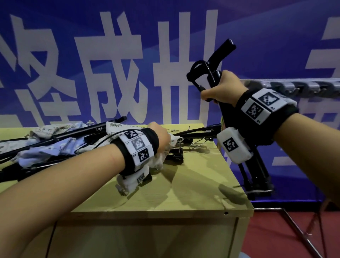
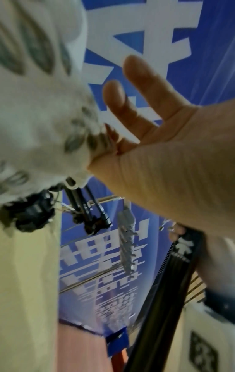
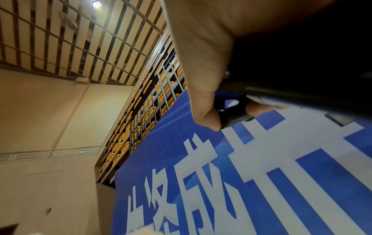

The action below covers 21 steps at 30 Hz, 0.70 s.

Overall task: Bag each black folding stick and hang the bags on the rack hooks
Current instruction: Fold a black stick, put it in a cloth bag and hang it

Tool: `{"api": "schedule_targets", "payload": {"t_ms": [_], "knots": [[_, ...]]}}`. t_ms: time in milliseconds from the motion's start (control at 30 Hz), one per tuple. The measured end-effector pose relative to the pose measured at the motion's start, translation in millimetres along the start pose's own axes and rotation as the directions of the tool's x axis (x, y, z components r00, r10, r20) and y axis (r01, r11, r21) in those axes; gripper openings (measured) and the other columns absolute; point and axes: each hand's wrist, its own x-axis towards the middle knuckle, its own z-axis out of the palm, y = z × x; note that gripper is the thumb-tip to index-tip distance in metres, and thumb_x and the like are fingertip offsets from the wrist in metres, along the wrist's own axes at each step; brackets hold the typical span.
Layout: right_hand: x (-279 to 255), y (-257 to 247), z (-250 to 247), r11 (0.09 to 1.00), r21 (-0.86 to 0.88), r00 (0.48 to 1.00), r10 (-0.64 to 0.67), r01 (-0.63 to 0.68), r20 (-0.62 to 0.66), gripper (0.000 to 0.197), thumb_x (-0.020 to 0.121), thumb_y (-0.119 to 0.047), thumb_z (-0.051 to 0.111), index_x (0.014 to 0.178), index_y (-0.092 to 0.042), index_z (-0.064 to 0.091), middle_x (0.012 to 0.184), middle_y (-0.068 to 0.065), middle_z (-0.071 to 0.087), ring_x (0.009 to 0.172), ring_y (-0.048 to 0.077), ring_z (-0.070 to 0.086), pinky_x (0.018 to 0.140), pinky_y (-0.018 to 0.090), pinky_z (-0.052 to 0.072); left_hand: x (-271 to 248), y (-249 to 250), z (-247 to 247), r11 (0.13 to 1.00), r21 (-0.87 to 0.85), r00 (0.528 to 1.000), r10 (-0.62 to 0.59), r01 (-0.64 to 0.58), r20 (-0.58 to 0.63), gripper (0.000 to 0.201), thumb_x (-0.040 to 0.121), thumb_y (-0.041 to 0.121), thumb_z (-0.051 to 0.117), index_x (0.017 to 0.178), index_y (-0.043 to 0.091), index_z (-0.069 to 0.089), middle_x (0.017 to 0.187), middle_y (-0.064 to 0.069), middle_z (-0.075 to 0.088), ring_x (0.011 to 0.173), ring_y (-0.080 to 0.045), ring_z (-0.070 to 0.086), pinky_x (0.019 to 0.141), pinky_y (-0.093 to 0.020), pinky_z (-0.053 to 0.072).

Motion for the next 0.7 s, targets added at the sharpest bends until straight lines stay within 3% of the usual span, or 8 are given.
{"api": "schedule_targets", "payload": {"t_ms": [133, 300, 367, 433, 500, 633, 700], "knots": [[-1.3, 0.2, 3.6, 0.999, -0.029, 1.0, -0.027, 0.026, -0.011, 0.043, 0.064, -0.019, 0.075, 0.1, -0.011, 0.054, 0.087, 0.007, 0.063, 0.074, 0.02, 0.063, 0.054, 0.025, 0.048, 2.5, -28.3, -1.6, 0.964, -0.233, 0.972, -0.166, 0.125, -0.165, 0.027, 0.093, 0.009, 0.044, 0.117, 0.012, 0.057, 0.111, -0.005, 0.061, 0.099, -0.024, 0.06, 0.07, -0.031, 0.04], [-3.6, -11.0, 11.4, 0.993, -0.06, 0.995, -0.1, 0.098, -0.03, 0.047, 0.064, -0.017, 0.074, 0.105, -0.012, 0.051, 0.095, 0.007, 0.063, 0.087, 0.024, 0.063, 0.071, 0.035, 0.055, -5.3, -68.9, -22.4, 0.876, -0.468, 0.929, -0.262, 0.116, -0.261, 0.05, 0.084, 0.004, 0.049, 0.131, 0.02, 0.051, 0.118, -0.003, 0.058, 0.097, -0.024, 0.058, 0.06, -0.029, 0.04], [-4.6, -17.3, 13.4, 0.984, -0.102, 0.988, -0.152, 0.149, -0.022, 0.049, 0.067, -0.016, 0.075, 0.108, -0.01, 0.05, 0.099, 0.005, 0.061, 0.091, 0.022, 0.061, 0.073, 0.035, 0.054, -11.5, -82.4, -33.8, 0.832, -0.55, 0.936, -0.25, 0.076, -0.248, 0.06, 0.083, 0.001, 0.048, 0.14, 0.018, 0.04, 0.115, -0.008, 0.055, 0.082, -0.025, 0.055, 0.05, -0.026, 0.035], [-6.6, -22.7, 16.1, 0.968, -0.144, 0.978, -0.209, 0.203, -0.022, 0.05, 0.069, -0.017, 0.075, 0.11, -0.011, 0.047, 0.102, 0.002, 0.058, 0.092, 0.022, 0.058, 0.074, 0.033, 0.05, -17.2, -94.0, -44.6, 0.719, -0.695, 0.957, -0.188, -0.019, -0.22, 0.069, 0.082, -0.003, 0.047, 0.146, 0.017, 0.03, 0.092, -0.011, 0.055, 0.062, -0.021, 0.046, 0.045, -0.025, 0.031], [-8.6, -26.7, 20.1, 0.948, -0.192, 0.963, -0.267, 0.254, -0.046, 0.052, 0.068, -0.02, 0.075, 0.11, -0.013, 0.045, 0.101, 0.003, 0.061, 0.092, 0.025, 0.059, 0.077, 0.036, 0.051, -22.5, -104.5, -53.9, 0.547, -0.832, 0.964, -0.157, -0.094, -0.212, 0.072, 0.081, -0.006, 0.048, 0.146, 0.021, 0.031, 0.072, -0.007, 0.05, 0.051, -0.016, 0.04, 0.045, -0.024, 0.031], [-9.7, -29.1, 26.6, 0.93, -0.166, 0.933, -0.346, 0.327, -0.101, 0.051, 0.065, -0.021, 0.074, 0.104, -0.015, 0.042, 0.094, 0.006, 0.065, 0.086, 0.032, 0.062, 0.073, 0.047, 0.053, -28.7, -113.2, -64.0, 0.278, -0.942, 0.963, -0.138, -0.189, -0.234, 0.062, 0.083, -0.01, 0.046, 0.132, 0.026, 0.048, 0.067, -0.007, 0.042, 0.047, -0.012, 0.035, 0.044, -0.021, 0.031], [-10.9, -28.7, 26.8, 0.931, -0.128, 0.924, -0.357, 0.341, -0.137, 0.049, 0.066, -0.02, 0.074, 0.104, -0.014, 0.043, 0.092, 0.005, 0.065, 0.084, 0.029, 0.062, 0.071, 0.046, 0.053, -28.6, -112.2, -63.1, 0.136, -0.961, 0.941, -0.212, -0.239, -0.264, 0.057, 0.083, -0.012, 0.043, 0.127, 0.022, 0.052, 0.069, -0.005, 0.045, 0.053, -0.013, 0.041, 0.05, -0.025, 0.035]]}}
